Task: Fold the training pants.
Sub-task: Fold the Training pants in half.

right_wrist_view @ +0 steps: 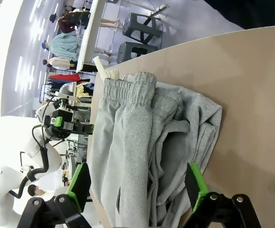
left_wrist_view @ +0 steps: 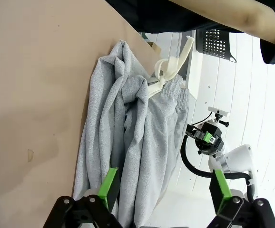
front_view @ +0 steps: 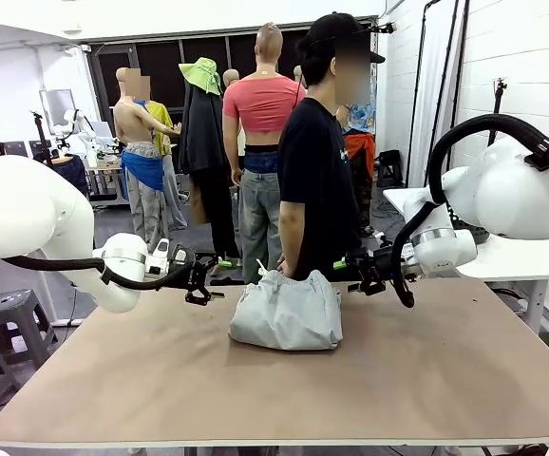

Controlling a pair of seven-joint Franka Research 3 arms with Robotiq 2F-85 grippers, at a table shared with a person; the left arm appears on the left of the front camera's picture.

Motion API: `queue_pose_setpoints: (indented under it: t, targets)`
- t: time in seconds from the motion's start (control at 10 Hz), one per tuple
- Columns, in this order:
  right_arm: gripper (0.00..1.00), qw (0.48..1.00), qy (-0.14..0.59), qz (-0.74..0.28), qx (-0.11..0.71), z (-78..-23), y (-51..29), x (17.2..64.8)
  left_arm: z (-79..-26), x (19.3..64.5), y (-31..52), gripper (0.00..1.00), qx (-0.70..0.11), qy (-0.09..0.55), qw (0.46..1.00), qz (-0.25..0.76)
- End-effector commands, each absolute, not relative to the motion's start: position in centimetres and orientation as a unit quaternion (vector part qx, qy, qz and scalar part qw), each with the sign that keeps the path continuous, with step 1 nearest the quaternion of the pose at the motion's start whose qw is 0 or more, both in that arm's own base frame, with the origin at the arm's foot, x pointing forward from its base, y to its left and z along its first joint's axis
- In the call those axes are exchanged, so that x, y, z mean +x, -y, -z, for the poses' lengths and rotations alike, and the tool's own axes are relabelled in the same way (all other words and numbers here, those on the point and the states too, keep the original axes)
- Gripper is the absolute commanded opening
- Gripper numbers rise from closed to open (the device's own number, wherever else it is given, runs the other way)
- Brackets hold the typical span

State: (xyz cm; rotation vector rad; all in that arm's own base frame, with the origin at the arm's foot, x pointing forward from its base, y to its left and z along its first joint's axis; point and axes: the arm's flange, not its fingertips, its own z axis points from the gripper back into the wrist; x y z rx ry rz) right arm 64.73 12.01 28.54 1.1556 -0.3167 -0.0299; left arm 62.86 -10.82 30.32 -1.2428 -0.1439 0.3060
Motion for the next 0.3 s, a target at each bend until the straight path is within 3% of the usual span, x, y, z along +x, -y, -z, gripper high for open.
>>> queue_pose_setpoints:
  t: [0.0, 0.2]
  targets:
    - [1.0, 0.823, 0.148, 0.01, 0.549, -28.58, -12.12, 65.18, -30.61, 63.45, 10.84, 1.0, -0.579, 0.063, 0.799, -0.148]
    - [1.0, 0.823, 0.148, 0.01, 0.549, -28.58, -12.12, 65.18, -30.61, 63.45, 10.84, 1.0, -0.579, 0.063, 0.799, -0.148]
